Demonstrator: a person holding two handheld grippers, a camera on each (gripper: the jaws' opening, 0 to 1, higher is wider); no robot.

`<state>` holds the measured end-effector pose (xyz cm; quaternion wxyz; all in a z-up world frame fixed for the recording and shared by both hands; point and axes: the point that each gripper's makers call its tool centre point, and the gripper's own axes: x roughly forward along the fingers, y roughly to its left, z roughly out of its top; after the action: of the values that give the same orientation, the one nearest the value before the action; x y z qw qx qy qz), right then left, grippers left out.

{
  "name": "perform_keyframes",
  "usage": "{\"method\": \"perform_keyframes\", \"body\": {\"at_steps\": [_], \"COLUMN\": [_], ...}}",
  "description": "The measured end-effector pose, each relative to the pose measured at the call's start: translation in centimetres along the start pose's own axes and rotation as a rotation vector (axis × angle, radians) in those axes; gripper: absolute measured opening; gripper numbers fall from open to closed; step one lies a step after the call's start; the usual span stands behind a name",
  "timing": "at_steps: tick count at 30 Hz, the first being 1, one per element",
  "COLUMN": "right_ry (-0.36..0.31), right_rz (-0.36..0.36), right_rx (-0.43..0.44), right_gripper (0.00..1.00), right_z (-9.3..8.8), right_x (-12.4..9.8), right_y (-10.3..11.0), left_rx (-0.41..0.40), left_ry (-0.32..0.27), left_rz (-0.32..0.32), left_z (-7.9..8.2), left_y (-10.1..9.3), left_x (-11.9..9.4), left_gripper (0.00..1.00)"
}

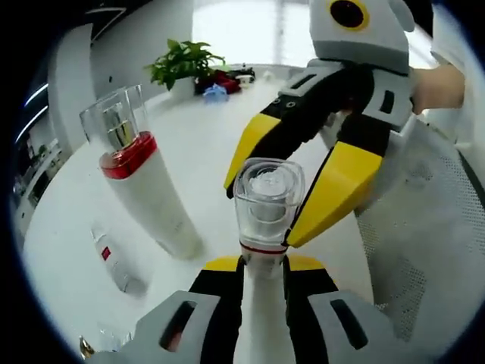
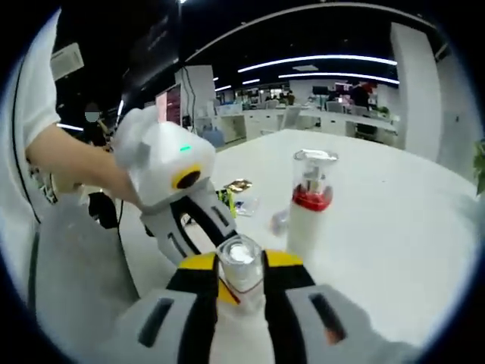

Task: Arrange the skincare products in the storage area until every visible bottle or jar stands upright without overlapping.

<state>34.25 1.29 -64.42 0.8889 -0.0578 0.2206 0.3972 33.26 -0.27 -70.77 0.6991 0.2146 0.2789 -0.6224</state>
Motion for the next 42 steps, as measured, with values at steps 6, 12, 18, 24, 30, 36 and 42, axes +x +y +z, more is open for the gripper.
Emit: {"method": "perform_keyframes", "body": {"at_steps": [6, 12, 18, 24, 30, 36, 42], "right_ry": [-0.008, -0.010, -0.015, -0.024, -0.022, -0.018, -0.016], "right_rz": [-0.009, -0.019, -0.037, -0.051, -0.053, -0.055, -0.062], "right_rx": [-0.002, -0.011, -0.004, 0.015, 0.007, 0.007, 0.014], "right_gripper": [0.22, 0.22, 0.22, 0.22, 0.22, 0.23, 0.22], "right_z": [0.5, 0.9, 1.1, 1.0, 1.2, 1.1, 1.0], "right_x": [0.7, 1.2, 1.4, 1.4, 1.6, 1.8, 1.8], "right_y": [-0.9, -1.9, -2.8, -3.5, -3.7, -3.8, -3.8], "left_rx": [-0.002, 0.008, 0.014, 0.011, 0.017, 0.016, 0.017], "left_ry": [-0.006, 0.003, 0.016, 0.024, 0.042, 0.056, 0.054], "left_rz": [0.010, 0.013, 0.012, 0.001, 0.007, 0.011, 0.008], "left_z": [0.3, 0.7, 1.0, 1.0, 0.7, 0.3, 0.2], "left_y": [1.1, 2.3, 3.2, 3.5, 3.8, 4.2, 4.4], "left_x": [0.2, 0.5, 0.8, 1.1, 1.2, 1.2, 1.3], "left_gripper": [0.17, 0.17, 0.17, 0.17, 0.17, 0.16, 0.16]}}
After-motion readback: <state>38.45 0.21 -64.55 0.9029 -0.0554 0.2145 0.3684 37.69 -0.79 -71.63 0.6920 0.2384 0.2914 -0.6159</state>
